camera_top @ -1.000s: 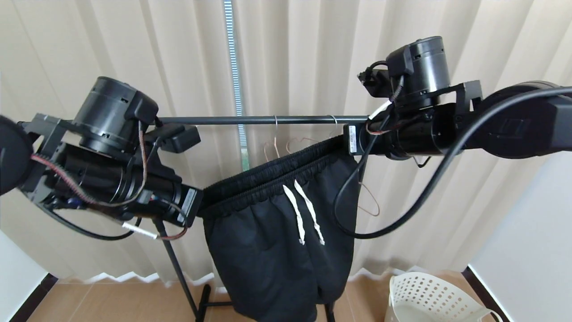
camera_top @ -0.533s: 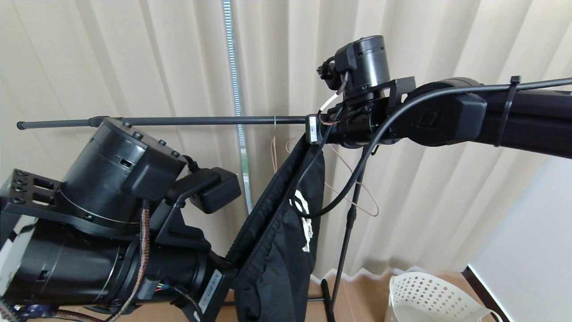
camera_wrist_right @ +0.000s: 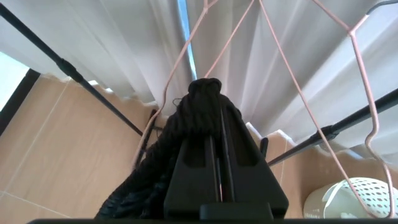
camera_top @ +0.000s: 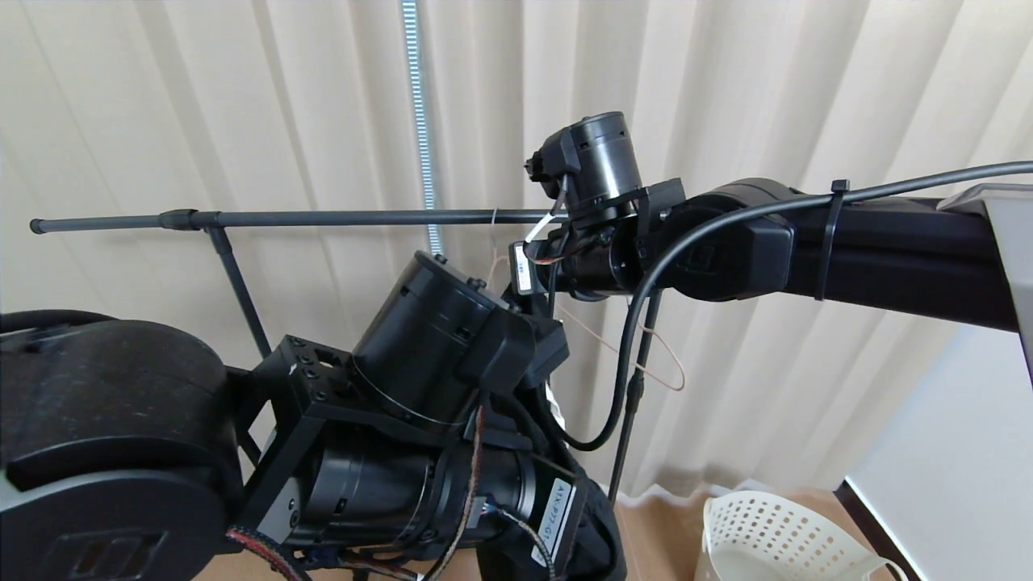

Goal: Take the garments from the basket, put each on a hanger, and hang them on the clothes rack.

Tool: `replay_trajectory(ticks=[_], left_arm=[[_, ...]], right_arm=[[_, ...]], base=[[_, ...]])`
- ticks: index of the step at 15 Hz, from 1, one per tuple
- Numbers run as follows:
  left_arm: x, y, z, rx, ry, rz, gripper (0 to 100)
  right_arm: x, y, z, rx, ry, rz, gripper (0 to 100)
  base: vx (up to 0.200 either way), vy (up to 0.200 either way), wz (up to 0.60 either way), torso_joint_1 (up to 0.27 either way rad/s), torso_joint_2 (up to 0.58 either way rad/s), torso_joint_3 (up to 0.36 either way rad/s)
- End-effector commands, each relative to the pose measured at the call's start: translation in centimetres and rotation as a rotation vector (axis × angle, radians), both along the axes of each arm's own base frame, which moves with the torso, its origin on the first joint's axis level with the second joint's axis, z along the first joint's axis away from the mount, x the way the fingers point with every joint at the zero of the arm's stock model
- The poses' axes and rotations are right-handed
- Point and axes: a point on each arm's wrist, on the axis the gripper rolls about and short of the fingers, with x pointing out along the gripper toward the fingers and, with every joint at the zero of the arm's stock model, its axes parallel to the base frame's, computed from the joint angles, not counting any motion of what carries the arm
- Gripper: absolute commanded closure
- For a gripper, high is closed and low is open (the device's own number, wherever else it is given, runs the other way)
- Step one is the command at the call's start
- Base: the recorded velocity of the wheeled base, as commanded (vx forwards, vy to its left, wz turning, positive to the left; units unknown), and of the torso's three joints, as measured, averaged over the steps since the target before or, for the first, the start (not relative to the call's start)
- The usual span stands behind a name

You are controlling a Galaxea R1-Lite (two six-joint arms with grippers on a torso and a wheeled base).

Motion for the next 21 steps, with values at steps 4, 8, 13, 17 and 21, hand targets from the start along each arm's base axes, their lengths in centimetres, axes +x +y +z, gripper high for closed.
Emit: replay_trajectory(ticks=[4,8,13,17,21], left_arm=[[0.3,2.0,-0.4,0.024,0.005,0.050,100],[1.1,6.6,-0.3,0.047,-0.033,0.154,100],[6.1,8.8,0.9,0.003,-0.106,0.329,100],[10.7,6.0,1.2,-0.006,-0.182,0.388,100],[11.9,4.0,3.3,-0.067,-0.251,0.376,100]], right_arm=[[0.6,-1.0,0.4,0.003,-0.010,-0.034,100],[0.4,-4.6,4.2,0.052,-0.076,-0.104,100],[-3.5,-10.1,4.5,-0.011,-0.009,-0.159,100],[-7.2,-12.6,0.3,-0.123,0.112,-0.148,0],[-9.7,-14.2,-3.1,-0.234,0.170,-0.096,0]], base=[[0.000,0.000,0.00,0.000,0.00,0.000],[0.000,0.000,0.00,0.000,0.00,0.000],[0.000,0.000,0.00,0.000,0.00,0.000],[0.000,0.000,0.00,0.000,0.00,0.000],[0.000,0.000,0.00,0.000,0.00,0.000]])
